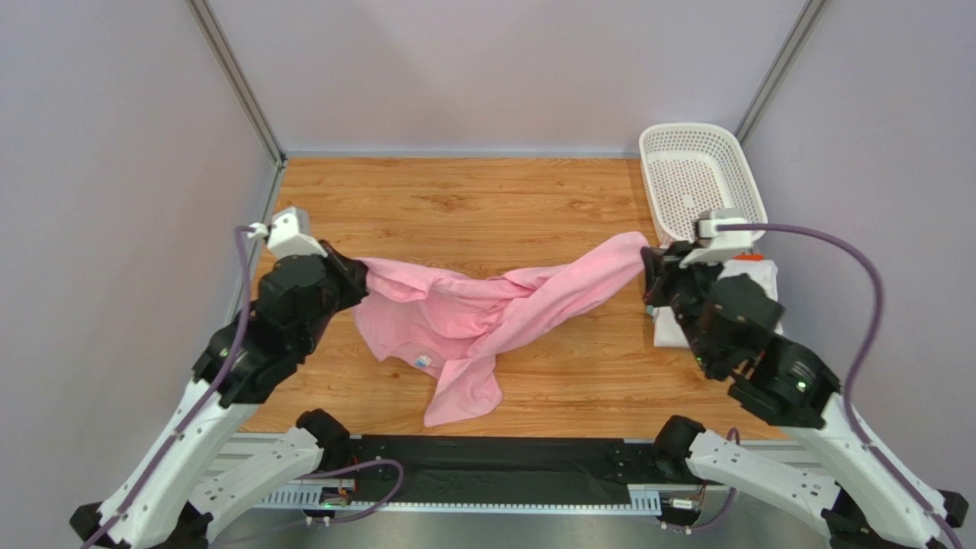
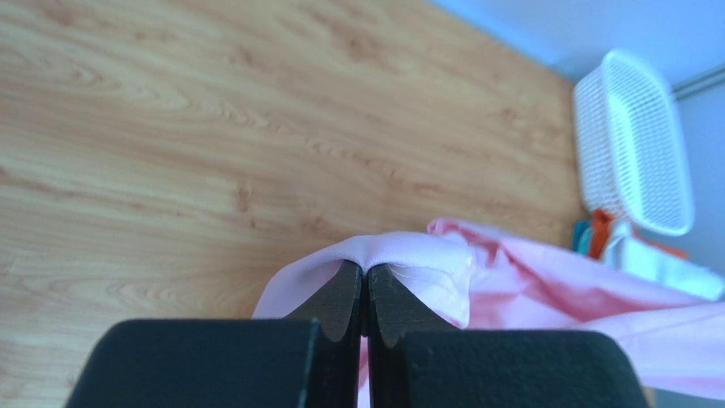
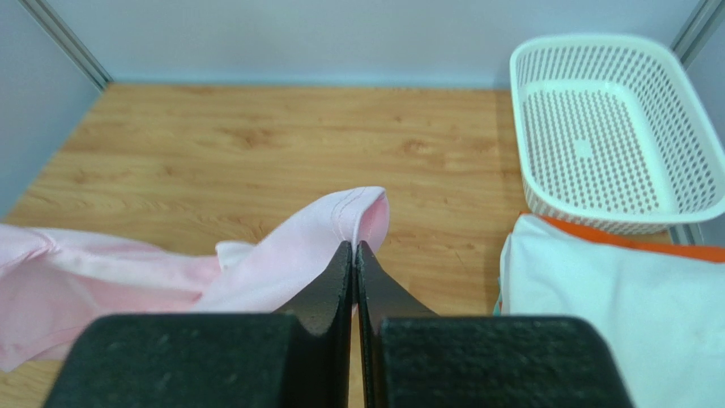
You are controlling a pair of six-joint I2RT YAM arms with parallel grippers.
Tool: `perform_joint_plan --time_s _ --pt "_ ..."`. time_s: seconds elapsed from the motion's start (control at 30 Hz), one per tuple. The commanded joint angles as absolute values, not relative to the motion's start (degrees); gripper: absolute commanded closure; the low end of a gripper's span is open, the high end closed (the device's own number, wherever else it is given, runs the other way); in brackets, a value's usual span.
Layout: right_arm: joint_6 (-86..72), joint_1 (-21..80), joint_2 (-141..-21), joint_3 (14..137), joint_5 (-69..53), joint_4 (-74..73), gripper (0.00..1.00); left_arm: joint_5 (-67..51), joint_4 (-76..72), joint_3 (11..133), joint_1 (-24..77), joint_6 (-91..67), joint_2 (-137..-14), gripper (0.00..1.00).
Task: Fold and stack the t-shirts
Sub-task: Flatten the tshirt out
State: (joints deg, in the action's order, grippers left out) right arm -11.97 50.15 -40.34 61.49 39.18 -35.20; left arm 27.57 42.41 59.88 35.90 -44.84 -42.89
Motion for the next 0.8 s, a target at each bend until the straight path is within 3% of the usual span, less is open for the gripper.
perform_joint_plan --time_s 0.0,0.1,0.43,0.7,0.77 --pt "-5.9 50.0 -36.2 69.6 40.1 -36.4 1.00 32.0 44.0 67.2 35.9 -42.5 -38.0 1.00" --pt "-5.8 50.0 -34.0 74.7 39.3 -37.0 1.00 30.0 43.2 72.4 35.9 -40.2 -34.6 1.00" --pt "-7.2 50.0 -30.8 86.7 19.4 -40.3 1.00 20.1 42.4 90.3 35.9 -34.2 -31.4 1.00" --pt "-7.7 50.1 -31.5 84.1 22.5 -40.1 1.00 29.0 43.5 95.0 35.9 -31.2 -38.6 1.00" --pt "-7.6 50.0 -32.7 81.5 26.1 -39.6 1.00 36.2 43.9 94.4 35.9 -30.1 -41.7 1.00"
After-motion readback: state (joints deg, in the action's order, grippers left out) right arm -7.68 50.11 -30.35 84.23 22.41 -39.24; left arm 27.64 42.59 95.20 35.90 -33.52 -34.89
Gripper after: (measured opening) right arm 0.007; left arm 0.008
